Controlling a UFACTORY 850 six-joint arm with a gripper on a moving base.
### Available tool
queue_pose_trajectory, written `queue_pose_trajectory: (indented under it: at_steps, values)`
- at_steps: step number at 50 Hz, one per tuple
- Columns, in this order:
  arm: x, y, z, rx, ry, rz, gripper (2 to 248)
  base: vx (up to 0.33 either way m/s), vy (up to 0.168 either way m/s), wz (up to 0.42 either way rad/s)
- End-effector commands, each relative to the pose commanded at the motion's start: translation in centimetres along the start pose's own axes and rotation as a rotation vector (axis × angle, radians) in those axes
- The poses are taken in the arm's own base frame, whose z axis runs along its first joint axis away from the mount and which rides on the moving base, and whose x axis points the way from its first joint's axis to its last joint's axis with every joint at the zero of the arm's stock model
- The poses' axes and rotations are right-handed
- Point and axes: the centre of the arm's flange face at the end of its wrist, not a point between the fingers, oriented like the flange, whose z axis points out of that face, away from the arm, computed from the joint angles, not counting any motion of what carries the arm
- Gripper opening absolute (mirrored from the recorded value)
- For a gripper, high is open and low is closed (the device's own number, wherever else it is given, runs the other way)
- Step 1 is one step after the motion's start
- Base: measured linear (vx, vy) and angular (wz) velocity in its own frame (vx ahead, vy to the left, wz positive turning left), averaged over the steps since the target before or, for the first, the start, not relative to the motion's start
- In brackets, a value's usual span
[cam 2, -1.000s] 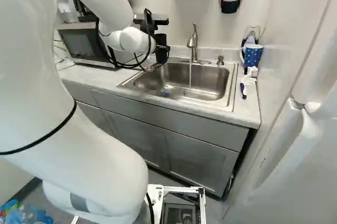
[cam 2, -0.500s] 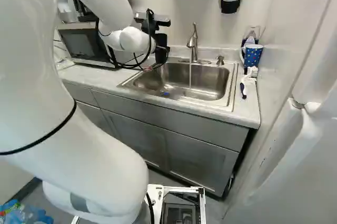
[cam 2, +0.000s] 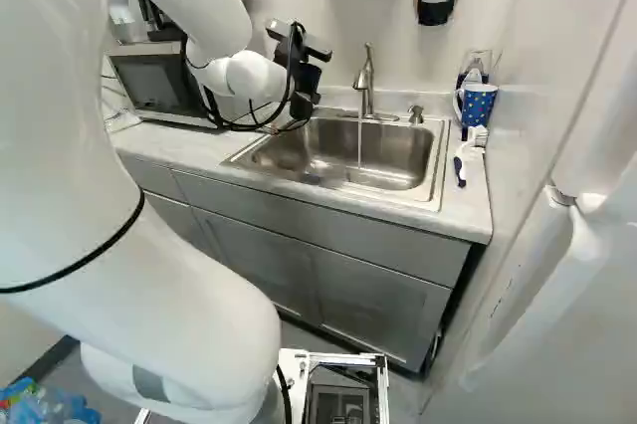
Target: Rinse the cup and place it in the tray
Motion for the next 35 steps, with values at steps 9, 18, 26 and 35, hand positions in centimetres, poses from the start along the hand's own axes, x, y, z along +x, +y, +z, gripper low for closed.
queue_pose_trajectory:
  at_steps: [9,18,26,35]
  values:
    - [0.0,0.0,0.0,0.0,0.0,0.095,124,0.0,0.0,0.0]
    - [0.0,0.0,0.0,0.0,0.0,0.189,124,0.0,0.0,0.0]
    - [0.0,0.0,0.0,0.0,0.0,0.273,124,0.0,0.0,0.0]
    - [0.0,0.0,0.0,0.0,0.0,0.368,124,0.0,0.0,0.0]
